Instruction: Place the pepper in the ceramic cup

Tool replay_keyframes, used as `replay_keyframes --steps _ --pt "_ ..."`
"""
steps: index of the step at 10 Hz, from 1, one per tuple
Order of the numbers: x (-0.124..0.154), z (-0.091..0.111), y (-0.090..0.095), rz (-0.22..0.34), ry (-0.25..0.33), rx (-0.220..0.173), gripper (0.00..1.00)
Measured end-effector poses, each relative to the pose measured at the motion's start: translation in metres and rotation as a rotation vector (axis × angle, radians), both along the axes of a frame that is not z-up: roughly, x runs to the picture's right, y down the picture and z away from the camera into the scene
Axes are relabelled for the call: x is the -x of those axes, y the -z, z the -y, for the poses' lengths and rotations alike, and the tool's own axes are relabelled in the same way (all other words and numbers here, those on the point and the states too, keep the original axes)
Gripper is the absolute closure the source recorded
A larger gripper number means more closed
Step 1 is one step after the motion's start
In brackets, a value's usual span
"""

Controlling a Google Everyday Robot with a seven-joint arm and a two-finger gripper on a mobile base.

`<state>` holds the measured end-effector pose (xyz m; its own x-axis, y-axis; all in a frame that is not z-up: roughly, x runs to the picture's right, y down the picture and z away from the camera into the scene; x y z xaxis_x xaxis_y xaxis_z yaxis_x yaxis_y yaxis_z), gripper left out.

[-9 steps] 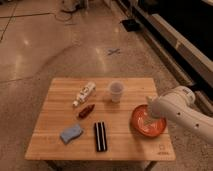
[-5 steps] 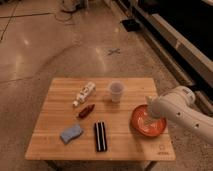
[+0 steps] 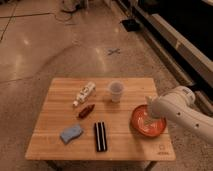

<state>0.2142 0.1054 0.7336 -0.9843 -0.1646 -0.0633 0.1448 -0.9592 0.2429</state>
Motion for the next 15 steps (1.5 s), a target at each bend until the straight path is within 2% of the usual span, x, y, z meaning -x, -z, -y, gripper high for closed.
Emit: replay_keyframes --steps 12,13,15 --pt "0.002 0.0 0.0 0.001 0.008 0.003 0.2" --pt "0.013 0.003 0.001 0.014 0.034 0.003 0.2" --pt "0.067 0.018 0.007 0.074 0.134 -0.007 0.2"
